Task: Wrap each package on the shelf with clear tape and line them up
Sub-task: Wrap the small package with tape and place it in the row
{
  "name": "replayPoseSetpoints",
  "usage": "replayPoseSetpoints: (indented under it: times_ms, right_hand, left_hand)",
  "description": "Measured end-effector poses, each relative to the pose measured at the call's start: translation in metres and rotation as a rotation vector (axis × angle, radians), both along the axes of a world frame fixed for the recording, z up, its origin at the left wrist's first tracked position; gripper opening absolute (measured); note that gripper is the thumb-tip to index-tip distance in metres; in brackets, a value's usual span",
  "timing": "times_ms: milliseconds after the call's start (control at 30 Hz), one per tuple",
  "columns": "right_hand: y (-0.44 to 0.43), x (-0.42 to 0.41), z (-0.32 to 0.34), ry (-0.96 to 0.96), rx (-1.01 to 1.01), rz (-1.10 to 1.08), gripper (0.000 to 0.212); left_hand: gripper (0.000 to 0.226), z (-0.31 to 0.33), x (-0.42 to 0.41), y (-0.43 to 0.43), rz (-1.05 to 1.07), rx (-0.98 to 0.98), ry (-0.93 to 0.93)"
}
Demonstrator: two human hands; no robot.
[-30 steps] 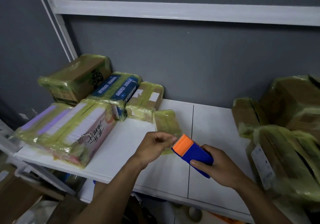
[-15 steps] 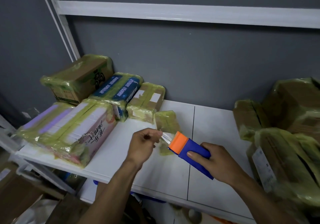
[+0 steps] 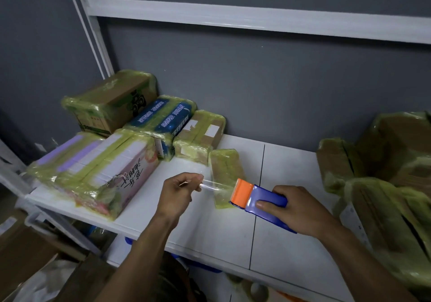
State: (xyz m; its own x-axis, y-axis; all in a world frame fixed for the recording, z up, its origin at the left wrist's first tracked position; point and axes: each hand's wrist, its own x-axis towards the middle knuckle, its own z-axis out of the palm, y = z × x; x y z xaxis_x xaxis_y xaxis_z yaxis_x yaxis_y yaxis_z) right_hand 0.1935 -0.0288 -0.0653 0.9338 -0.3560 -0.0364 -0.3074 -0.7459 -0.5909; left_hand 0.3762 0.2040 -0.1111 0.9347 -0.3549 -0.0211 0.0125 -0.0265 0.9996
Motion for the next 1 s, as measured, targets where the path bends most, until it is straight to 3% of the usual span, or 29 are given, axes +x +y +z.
replayPoseSetpoints:
  times_ms: [200,300,733,1000]
  right_hand:
    - [0.012,0.011,0.015,-0.062,-0.122,-0.063,0.066]
    - [0.017,0.021,0.022,0.033,-0.242,-0.026,0.063]
    - [0.032,0.058,0.027,0.200,-0.457,-0.056,0.061]
    - [0.030,0.067,0.027,0.282,-0.457,-0.079,0.066]
  left_hand:
    - [0.005,-0.017,-0.009,0.000,0.096,-0.077,0.127]
    - [0.009,-0.023,-0.010,0.007,0.111,-0.144,0.185]
    - [0.007,-0.050,0.002,-0.003,0.225,-0.041,0.109]
    - [0.009,-0.066,0.006,-0.027,0.249,0.023,0.076]
